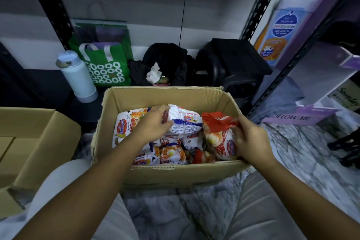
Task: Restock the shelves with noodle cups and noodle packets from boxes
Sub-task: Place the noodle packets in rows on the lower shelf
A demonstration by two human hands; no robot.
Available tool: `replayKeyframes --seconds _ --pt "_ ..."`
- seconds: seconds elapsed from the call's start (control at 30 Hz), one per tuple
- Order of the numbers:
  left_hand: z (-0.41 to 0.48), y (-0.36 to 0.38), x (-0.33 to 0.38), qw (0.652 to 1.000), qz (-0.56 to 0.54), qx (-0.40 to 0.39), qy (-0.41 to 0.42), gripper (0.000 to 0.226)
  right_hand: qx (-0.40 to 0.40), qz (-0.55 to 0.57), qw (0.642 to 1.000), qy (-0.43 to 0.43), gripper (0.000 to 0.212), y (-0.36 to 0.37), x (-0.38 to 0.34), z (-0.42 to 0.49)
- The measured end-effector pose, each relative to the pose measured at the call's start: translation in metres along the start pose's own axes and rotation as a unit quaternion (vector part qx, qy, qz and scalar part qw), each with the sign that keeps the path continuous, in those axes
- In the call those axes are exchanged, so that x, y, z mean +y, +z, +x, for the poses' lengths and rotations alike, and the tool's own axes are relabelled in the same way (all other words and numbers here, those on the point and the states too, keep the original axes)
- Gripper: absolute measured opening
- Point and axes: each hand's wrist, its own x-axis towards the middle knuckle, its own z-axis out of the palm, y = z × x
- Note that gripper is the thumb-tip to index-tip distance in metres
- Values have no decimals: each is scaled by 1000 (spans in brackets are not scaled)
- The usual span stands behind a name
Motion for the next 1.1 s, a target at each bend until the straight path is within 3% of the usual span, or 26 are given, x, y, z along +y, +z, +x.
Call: replayKeyframes --seconds 0.03,0.13,0.23,0.3,0.4,0.43,0.5,0.57,0.63,0.7,0.83,0.9,1.0,1.03,1.1 --pt "0 0 2 1000 -15 13 1 50 7 33 999 8 4 -3 -3 -1" --pt "-4 2 17 996 -80 44 -20 30 14 166 985 38 9 -9 -21 -3" --pt "-16 3 34 971 -217 57 -86 47 6 313 945 98 14 -1 -47 1" --pt "-24 0 42 908 -376 84 -164 43 9 394 911 123 20 9 -64 4" --pt "-40 -10 49 745 -603 103 -265 31 17 476 866 152 14 23 -84 4" --pt "-46 -11 49 712 -638 91 -279 34 21 490 856 167 13 29 -88 4" --pt "-55 -12 50 682 -675 45 -279 45 18 514 835 194 12 41 -96 4" --pt "-60 -14 53 675 -694 7 -251 52 0 539 816 208 14 52 -106 5" --pt "-60 -16 49 668 -708 34 -227 52 -43 544 809 216 16 60 -109 7" --pt "-58 -19 35 699 -671 107 -223 63 -108 521 820 210 18 67 -105 7" --pt "-58 -38 13 819 -530 157 -154 96 -230 463 841 160 30 71 -98 7" --pt "-58 -55 14 880 -432 174 -91 101 -232 435 855 164 35 68 -95 9" --pt "-52 -83 19 970 -147 194 -5 113 -199 376 887 178 26 64 -86 16" --pt "-50 -91 22 979 -28 200 17 117 -202 367 890 179 23 65 -83 18" --pt "-40 -100 23 966 164 196 45 119 -214 353 894 176 21 70 -78 23"
